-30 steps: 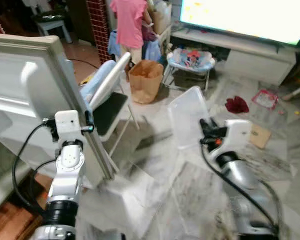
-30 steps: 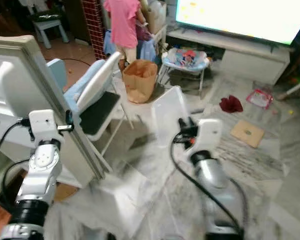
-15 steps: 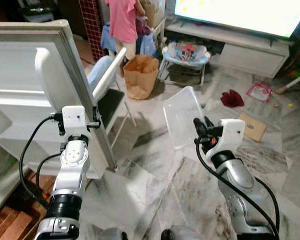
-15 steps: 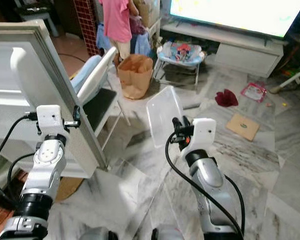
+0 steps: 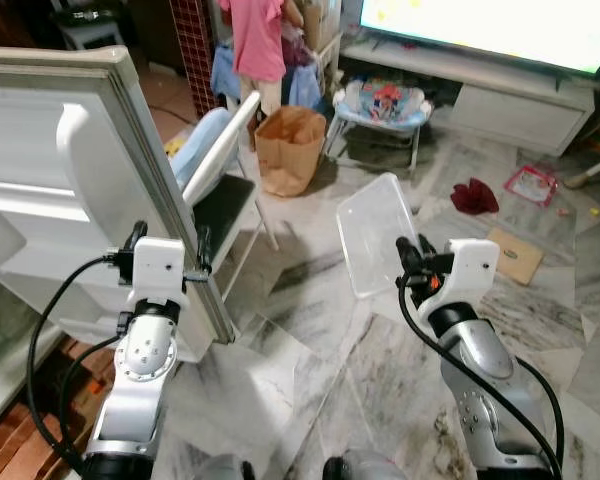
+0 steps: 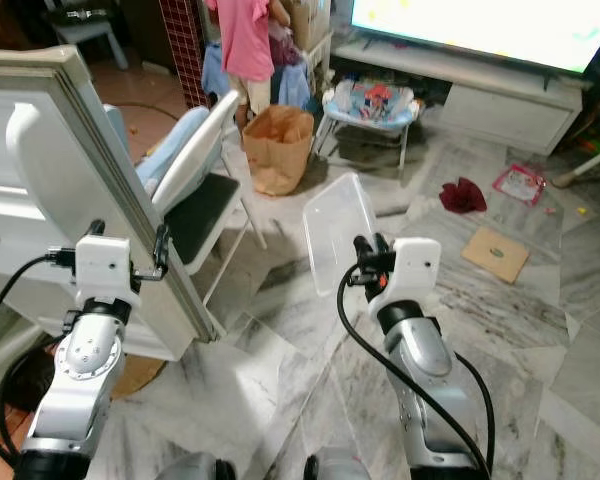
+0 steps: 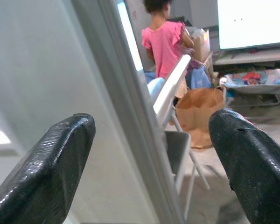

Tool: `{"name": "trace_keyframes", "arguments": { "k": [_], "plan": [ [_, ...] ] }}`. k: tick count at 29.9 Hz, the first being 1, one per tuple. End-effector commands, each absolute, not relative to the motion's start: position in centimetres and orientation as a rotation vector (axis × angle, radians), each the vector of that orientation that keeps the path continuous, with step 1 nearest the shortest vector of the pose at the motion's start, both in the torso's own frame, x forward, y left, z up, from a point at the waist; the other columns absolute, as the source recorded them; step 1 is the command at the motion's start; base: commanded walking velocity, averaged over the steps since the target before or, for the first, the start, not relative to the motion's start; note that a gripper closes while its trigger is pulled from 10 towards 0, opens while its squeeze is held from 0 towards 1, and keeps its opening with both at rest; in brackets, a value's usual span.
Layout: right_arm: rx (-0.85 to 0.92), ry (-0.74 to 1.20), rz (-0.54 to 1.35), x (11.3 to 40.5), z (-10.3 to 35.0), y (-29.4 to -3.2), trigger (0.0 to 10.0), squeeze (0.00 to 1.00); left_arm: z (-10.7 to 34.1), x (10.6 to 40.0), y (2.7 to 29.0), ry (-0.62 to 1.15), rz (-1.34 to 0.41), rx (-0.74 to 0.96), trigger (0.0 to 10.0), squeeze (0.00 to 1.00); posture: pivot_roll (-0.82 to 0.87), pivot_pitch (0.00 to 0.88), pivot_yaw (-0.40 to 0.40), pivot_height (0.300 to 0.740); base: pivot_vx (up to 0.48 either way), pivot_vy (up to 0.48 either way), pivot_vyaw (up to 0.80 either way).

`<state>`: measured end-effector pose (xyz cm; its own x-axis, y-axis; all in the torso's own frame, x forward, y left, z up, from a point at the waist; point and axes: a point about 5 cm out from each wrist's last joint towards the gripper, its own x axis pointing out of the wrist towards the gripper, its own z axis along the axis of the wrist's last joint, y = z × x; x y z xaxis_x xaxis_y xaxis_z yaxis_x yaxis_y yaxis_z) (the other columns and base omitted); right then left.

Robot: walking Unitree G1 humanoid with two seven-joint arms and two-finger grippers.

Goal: Restocking fridge

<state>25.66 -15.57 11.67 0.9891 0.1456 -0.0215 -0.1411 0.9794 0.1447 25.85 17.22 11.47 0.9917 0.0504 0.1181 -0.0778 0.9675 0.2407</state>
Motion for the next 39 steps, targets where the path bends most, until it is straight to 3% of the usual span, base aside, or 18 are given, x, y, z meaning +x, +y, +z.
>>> {"name": "trace_keyframes", "arguments": {
  "k": [1, 9, 18, 24, 27, 39],
  "plan": [
    [0.147, 0.018, 0.145, 25.9, 11.9, -15.5, 10.0, 0.0, 12.4, 25.4, 17.9, -0.134, 0.098, 0.27, 10.0, 0.0, -0.03, 0.08, 0.003, 0.74, 0.0, 0.0, 0.0],
    [0.12, 0.001, 0.219, 26.0, 12.2, -14.6, 10.0, 0.0, 11.6, 23.9, 19.5, -0.05, 0.196, 0.254, 10.0, 0.0, -0.01, 0.092, 0.002, 0.74, 0.0, 0.0, 0.4],
    [0.112, 0.003, 0.21, 26.2, 12.1, -15.0, 10.0, 0.0, 13.7, 23.6, 18.8, -0.154, 0.162, 0.365, 10.0, 0.0, 0.01, 0.096, -0.003, 0.74, 0.0, 0.0, 0.8],
    [0.112, 0.012, 0.213, 26.1, 11.9, -14.9, 10.0, 0.0, 10.9, 22.8, 19.9, 0.027, 0.229, 0.241, 10.0, 0.0, 0.0, 0.102, -0.007, 0.74, 0.0, 0.0, 0.8],
    [0.12, 0.024, 0.207, 26.0, 11.4, -14.9, 10.0, 0.0, 9.2, 23.4, 20.4, 0.093, 0.211, 0.186, 10.0, 0.0, 0.0, 0.092, -0.019, 0.74, 0.0, 0.0, 0.8],
    [0.132, 0.032, 0.189, 26.5, 11.0, -15.0, 10.0, 0.0, 10.1, 26.2, 18.8, 0.035, 0.046, 0.202, 10.0, 0.0, -0.01, 0.066, -0.023, 0.74, 0.0, 0.122, 0.8]
  ]
}}
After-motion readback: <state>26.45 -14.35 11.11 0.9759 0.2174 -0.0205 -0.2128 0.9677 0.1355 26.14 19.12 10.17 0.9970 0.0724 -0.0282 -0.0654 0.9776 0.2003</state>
